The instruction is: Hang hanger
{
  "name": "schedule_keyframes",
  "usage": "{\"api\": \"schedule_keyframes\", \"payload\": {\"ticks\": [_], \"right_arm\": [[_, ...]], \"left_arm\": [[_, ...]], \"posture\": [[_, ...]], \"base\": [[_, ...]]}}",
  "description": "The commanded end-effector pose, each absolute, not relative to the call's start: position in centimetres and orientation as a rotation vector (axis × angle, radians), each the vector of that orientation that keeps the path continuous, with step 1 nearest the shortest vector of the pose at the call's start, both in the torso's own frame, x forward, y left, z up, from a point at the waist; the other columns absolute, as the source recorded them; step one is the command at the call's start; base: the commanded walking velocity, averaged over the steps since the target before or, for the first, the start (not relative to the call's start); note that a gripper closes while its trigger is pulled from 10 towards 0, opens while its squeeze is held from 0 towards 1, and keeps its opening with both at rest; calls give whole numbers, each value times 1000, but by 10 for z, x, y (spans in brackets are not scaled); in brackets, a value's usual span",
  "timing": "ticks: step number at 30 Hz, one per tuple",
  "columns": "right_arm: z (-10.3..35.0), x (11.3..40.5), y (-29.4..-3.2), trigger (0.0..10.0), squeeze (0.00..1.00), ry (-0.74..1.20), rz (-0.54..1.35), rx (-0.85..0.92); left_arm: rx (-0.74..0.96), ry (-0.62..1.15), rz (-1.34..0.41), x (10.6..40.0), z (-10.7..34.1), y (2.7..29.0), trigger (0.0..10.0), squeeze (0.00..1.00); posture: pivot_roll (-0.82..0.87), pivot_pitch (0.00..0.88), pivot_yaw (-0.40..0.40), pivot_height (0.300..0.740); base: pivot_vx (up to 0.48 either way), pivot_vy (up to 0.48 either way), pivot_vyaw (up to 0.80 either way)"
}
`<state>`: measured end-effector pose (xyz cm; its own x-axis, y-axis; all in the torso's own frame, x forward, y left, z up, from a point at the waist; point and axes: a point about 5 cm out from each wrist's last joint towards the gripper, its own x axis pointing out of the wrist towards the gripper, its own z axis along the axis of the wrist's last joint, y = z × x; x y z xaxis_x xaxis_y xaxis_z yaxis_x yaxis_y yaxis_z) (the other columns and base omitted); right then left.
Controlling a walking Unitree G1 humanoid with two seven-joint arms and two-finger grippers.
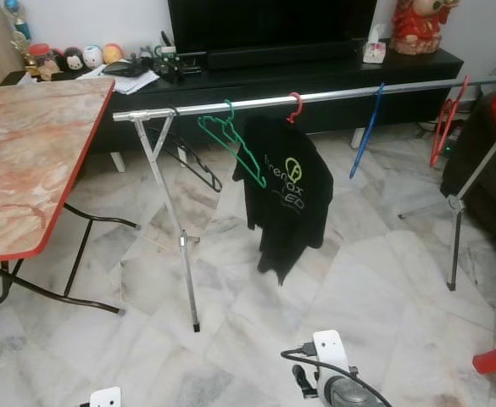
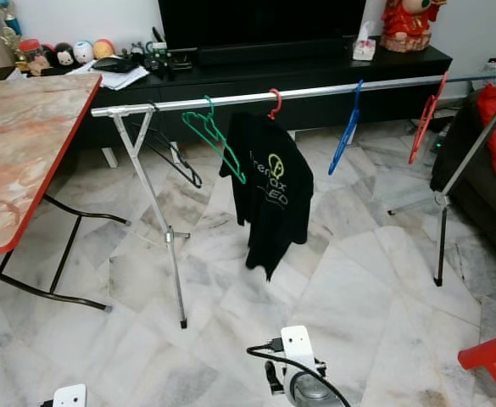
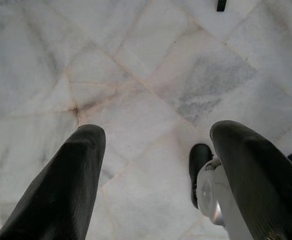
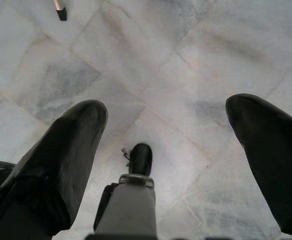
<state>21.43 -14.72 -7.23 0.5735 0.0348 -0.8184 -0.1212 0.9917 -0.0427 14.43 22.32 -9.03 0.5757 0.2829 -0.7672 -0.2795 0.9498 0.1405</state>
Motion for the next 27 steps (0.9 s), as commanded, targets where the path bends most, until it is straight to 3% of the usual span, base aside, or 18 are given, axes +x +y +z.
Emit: {"api": "schedule_keyframes", "payload": {"ticks": [1, 13, 25, 27], "right_arm": [[-74, 211, -147, 10000, 0, 965, 92, -96], [-74, 211, -150, 10000, 0, 964, 92, -103], [-73, 212, -155, 10000, 0, 963, 89, -105], [-73, 212, -156, 10000, 0, 963, 86, -104]], "left_arm": [[25, 928, 337, 139, -92, 227, 10000, 0], [85, 918, 306, 139, -91, 229, 10000, 0], [77, 913, 321, 138, -91, 231, 10000, 0], [96, 916, 309, 137, -91, 231, 10000, 0]], "posture": [[-13, 0, 45, 740], [-10, 0, 45, 740], [-3, 0, 40, 740], [-3, 0, 40, 740]], "base": [[0, 0, -669], [0, -253, -637], [0, 0, -624], [0, -480, -619]]}}
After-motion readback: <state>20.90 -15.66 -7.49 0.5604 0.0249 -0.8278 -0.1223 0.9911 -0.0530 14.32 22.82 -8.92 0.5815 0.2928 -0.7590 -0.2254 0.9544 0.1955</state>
